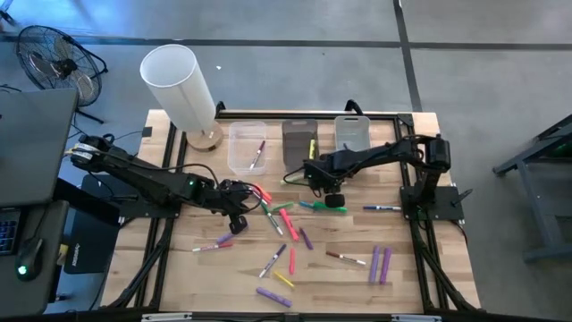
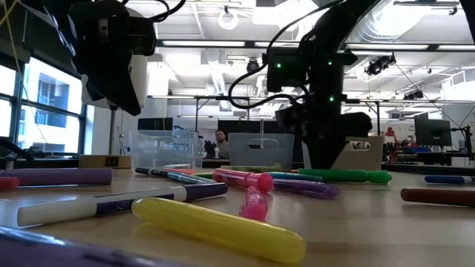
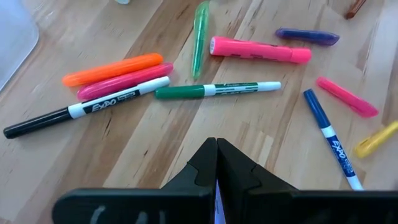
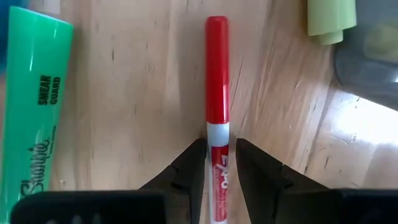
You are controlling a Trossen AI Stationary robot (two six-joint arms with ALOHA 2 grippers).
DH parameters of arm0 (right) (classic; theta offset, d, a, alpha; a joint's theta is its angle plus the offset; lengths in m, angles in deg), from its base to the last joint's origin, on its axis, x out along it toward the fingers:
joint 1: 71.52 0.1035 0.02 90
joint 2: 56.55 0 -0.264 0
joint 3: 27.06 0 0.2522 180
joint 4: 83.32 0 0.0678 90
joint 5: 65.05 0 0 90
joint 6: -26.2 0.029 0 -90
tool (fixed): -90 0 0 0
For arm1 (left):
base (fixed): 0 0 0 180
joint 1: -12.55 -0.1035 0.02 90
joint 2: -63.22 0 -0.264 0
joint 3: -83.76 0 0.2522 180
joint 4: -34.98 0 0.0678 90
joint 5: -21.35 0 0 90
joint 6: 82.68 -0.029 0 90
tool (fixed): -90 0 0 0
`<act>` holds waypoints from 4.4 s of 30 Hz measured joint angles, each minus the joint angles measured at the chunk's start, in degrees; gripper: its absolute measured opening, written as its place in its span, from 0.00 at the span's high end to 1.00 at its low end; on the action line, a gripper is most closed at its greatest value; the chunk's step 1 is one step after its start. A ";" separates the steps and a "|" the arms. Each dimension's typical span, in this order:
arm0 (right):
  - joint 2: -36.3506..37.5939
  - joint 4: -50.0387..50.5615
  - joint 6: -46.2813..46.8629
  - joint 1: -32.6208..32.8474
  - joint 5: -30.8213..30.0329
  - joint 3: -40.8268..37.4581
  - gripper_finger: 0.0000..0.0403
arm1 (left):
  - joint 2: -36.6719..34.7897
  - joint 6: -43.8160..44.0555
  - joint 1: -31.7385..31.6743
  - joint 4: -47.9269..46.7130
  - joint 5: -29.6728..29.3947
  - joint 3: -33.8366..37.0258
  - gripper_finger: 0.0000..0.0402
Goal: Pick & Place Markers
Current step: Put the red dry erase marker into the transparent bin
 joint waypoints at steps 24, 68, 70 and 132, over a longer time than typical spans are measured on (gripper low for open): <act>15.96 0.27 19.41 6.69 11.42 -0.31 0.95 | 1.69 -1.20 -0.04 16.02 -1.67 -0.09 0.89; 25.53 -54.69 20.31 17.16 -0.70 -0.15 0.94 | 8.02 -30.29 -0.04 47.16 -13.72 -10.86 0.93; 25.53 -54.34 20.31 17.18 -0.72 -0.15 0.94 | 8.02 -29.43 -0.06 47.17 -13.57 -10.86 0.93; 39.76 4.57 46.84 8.96 -12.89 -0.07 0.65 | 15.89 5.39 -40.94 -5.52 3.80 -15.52 0.90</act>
